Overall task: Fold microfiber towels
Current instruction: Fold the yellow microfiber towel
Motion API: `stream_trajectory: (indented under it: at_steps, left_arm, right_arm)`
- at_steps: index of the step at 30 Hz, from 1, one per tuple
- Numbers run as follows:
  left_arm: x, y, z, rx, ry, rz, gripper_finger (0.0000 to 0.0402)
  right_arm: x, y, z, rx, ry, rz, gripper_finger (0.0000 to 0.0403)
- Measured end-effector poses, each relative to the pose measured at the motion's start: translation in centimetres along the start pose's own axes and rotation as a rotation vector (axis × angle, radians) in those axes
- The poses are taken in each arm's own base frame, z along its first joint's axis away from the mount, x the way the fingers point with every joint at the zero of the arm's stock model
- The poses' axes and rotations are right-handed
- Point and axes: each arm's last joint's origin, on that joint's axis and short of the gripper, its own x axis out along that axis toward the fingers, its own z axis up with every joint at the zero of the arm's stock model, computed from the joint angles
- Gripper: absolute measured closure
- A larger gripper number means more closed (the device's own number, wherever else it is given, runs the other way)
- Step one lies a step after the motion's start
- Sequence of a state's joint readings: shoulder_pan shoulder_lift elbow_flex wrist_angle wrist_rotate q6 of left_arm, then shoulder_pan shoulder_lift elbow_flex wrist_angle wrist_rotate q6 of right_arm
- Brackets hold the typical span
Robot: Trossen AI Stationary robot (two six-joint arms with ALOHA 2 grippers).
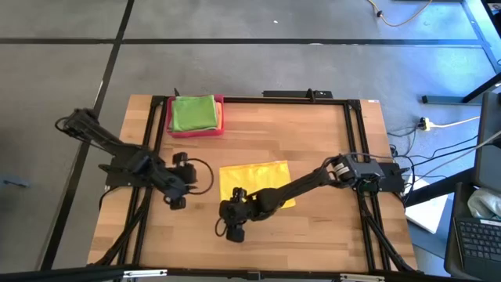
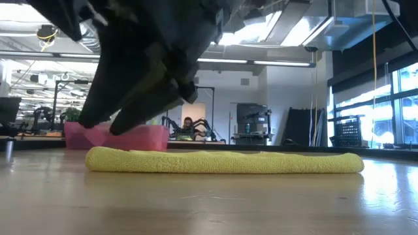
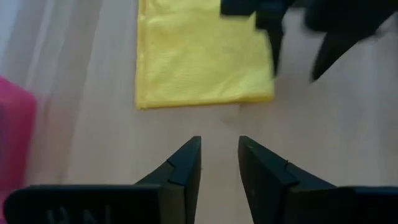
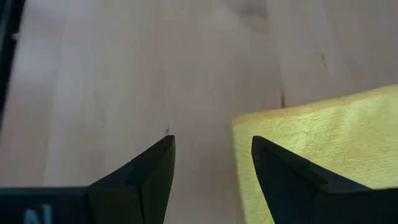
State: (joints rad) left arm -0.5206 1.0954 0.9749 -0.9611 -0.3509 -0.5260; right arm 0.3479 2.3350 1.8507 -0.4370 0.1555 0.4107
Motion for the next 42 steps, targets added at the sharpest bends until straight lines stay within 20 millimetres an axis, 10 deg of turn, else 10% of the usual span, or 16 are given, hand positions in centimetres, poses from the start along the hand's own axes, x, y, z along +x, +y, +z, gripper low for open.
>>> stream_trajectory:
  at_steps: [19,31,42]
  left_arm:
    - [-2.0,-1.0,-1.1,-0.299,-0.15,0.027,0.0303]
    - [-2.0,-0.4,-1.5,-0.287,-0.157,0.129,0.0303]
    - [-2.0,-0.4,-1.4,-0.288,-0.178,0.15,0.0303]
  right_arm:
    - [3.7,-1.1,-1.4,0.061,0.057,0.016,0.0193]
    - [3.6,-0.9,-1.8,0.343,0.106,0.041,0.0384]
    - [0.6,0.3,-0.9,0.24,0.165,0.191,0.0394]
